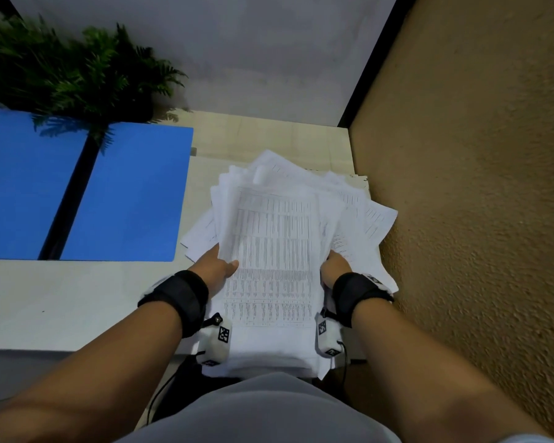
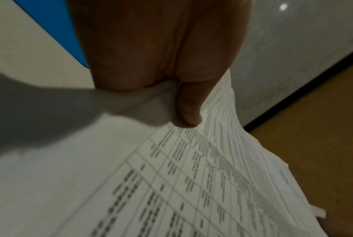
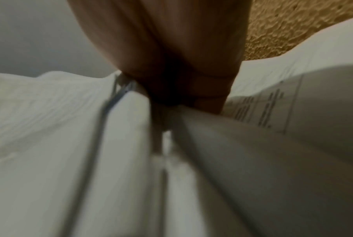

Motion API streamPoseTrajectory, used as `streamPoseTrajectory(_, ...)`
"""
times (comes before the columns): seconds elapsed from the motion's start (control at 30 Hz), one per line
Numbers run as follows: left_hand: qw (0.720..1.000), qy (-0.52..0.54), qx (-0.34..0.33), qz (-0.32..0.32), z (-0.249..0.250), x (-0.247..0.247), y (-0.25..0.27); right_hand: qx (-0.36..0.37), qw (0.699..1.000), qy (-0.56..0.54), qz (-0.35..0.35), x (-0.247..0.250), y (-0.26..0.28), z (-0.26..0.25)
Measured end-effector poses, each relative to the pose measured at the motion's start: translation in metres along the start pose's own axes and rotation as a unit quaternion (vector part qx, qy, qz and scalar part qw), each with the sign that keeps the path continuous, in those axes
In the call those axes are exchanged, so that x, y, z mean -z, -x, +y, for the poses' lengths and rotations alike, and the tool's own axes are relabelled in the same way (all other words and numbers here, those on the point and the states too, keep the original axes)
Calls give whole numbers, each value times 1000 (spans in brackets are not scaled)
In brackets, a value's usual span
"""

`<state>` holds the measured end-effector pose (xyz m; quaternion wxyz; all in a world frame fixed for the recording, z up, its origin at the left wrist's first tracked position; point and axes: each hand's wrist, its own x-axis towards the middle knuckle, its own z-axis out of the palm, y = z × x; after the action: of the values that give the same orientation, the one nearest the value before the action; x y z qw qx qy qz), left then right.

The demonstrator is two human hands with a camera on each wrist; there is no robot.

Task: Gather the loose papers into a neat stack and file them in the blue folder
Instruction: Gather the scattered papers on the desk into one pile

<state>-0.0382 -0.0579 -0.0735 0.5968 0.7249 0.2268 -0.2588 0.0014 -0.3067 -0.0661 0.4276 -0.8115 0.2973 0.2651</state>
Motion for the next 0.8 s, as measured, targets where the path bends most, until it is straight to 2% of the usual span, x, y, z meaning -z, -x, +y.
streamPoseTrajectory(0.03,1000,-5,-16,1,-1,-3,-1,21,999,46,-5,0,2,3)
streamPoseTrajectory(0.1,999,15,-36,7,-9,-6,-3,49,996,73,-32,4,7,3)
streamPoseTrajectory(0.17,996,60,-63,7,-13,-5,-2,70,996,59,-15,7,5,7)
streamPoseTrajectory(0.2,994,78,-69,20,-14,-4,-2,68,997,26,23,8,3,9)
streamPoseTrajectory(0.27,992,106,-55,51,-8,6,-2,33,985,-28,169,17,2,16)
streamPoseTrajectory(0.3,989,113,-53,73,-7,13,-3,-3,970,-42,239,25,6,17)
streamPoseTrajectory(0.33,986,129,-45,93,-4,22,-5,-53,958,-44,280,33,3,26)
streamPoseTrajectory(0.37,983,134,-40,115,-1,31,-6,-114,949,-54,290,41,5,31)
streamPoseTrajectory(0.4,979,145,-38,135,5,41,-8,-171,942,-89,277,47,4,39)
streamPoseTrajectory(0.43,978,143,-32,149,10,49,-9,-195,938,-151,243,52,4,46)
streamPoseTrajectory(0.5,980,114,-35,158,27,56,-11,-156,941,-248,171,55,5,57)
streamPoseTrajectory(0.53,982,95,-40,159,34,57,-15,-124,946,-257,152,55,5,62)
streamPoseTrajectory(0.63,986,20,-26,164,51,51,-29,-50,960,-218,166,51,9,61)
streamPoseTrajectory(0.7,988,22,-15,149,51,47,-41,-25,971,-138,194,44,12,54)
streamPoseTrajectory(0.77,989,21,-3,148,39,48,-57,-8,970,-61,237,41,8,50)
streamPoseTrajectory(0.8,988,24,6,149,34,47,-63,-8,972,-54,228,38,8,46)
